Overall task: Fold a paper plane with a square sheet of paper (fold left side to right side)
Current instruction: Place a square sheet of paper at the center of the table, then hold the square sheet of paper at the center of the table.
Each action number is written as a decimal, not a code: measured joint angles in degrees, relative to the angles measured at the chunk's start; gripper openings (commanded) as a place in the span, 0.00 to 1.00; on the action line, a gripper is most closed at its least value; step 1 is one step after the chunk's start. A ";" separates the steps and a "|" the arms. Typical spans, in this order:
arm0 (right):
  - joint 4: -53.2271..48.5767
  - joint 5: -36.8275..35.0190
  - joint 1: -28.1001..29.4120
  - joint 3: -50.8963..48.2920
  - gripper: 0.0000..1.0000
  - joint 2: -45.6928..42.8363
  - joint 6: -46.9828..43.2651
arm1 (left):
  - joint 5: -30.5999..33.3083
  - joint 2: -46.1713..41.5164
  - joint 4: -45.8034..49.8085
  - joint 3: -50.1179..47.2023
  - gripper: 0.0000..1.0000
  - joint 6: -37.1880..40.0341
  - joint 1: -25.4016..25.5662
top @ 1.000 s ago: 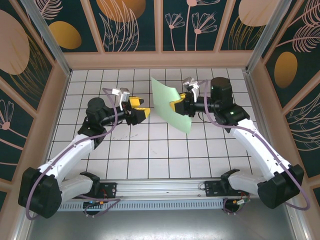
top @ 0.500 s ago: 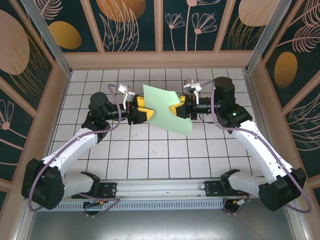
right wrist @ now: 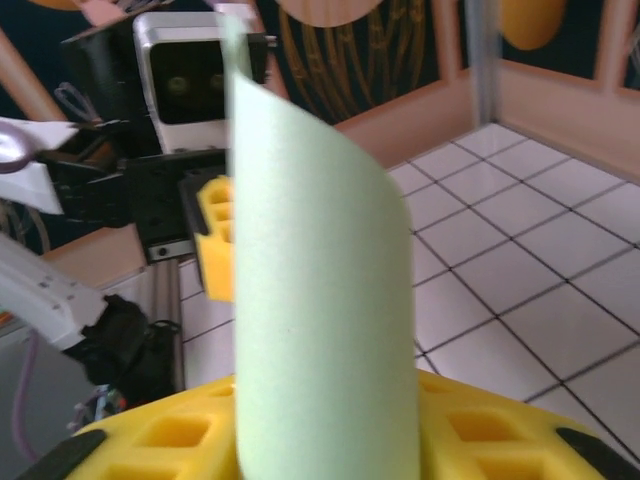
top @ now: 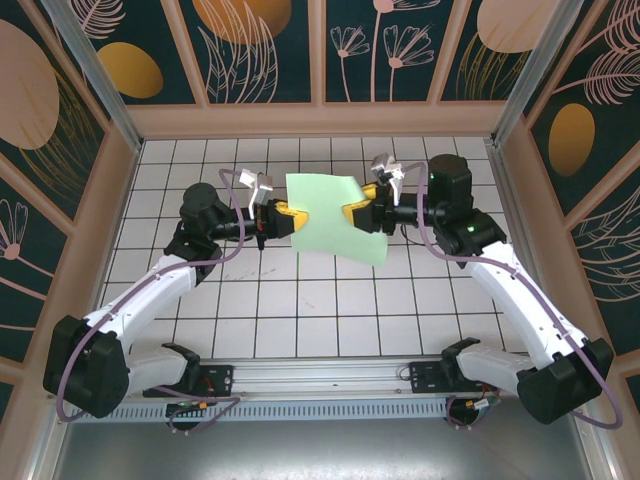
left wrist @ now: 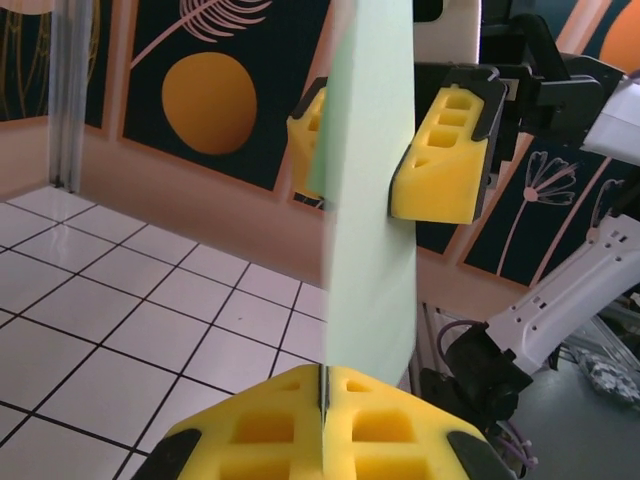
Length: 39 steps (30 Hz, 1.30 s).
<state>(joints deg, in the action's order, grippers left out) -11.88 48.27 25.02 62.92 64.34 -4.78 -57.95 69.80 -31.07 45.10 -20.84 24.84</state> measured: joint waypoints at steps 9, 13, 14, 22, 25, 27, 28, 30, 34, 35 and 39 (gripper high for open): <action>-1.73 -22.62 -3.45 -3.63 0.90 -0.44 3.76 | 7.32 7.74 3.52 0.00 0.00 -2.62 0.04; -2.10 -30.88 -5.81 -6.49 0.92 -0.31 7.04 | 9.44 15.47 5.79 0.07 0.00 -4.90 0.04; -2.10 -32.17 -6.25 -7.23 0.92 -0.20 7.78 | 10.14 17.94 6.84 0.26 0.00 -5.35 0.04; -1.79 -34.88 -6.60 -12.50 0.69 2.43 12.07 | 14.67 34.60 13.55 5.84 0.00 -8.17 0.04; -0.11 -33.22 -6.60 -14.56 0.50 4.70 14.71 | 16.76 37.31 16.59 7.80 0.00 -7.89 0.04; 1.62 -31.36 -6.54 -15.85 0.36 7.19 16.81 | 18.12 38.23 19.71 9.75 0.00 -7.02 0.04; 2.56 -30.53 -6.49 -16.26 0.31 8.59 17.55 | 18.67 38.71 20.85 10.88 0.00 -6.43 0.04; 4.50 -28.87 -6.25 -16.74 0.23 12.74 19.63 | 19.78 39.58 22.75 13.16 0.00 -5.27 0.04; 7.43 -27.58 -5.62 -16.44 0.13 21.24 21.81 | 21.51 39.93 25.81 15.10 0.00 -3.15 0.04; 7.65 -27.43 -5.42 -16.11 0.12 23.45 22.18 | 21.88 39.98 26.67 15.39 0.00 -2.67 0.04; 8.26 -27.17 -4.70 -13.22 0.11 31.41 23.41 | 23.39 40.48 30.23 16.68 0.00 -0.59 0.04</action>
<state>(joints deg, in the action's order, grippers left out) -3.62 21.10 20.32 49.69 95.74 18.63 -34.57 110.28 -0.84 61.78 -21.43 24.88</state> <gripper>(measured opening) 0.114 0.068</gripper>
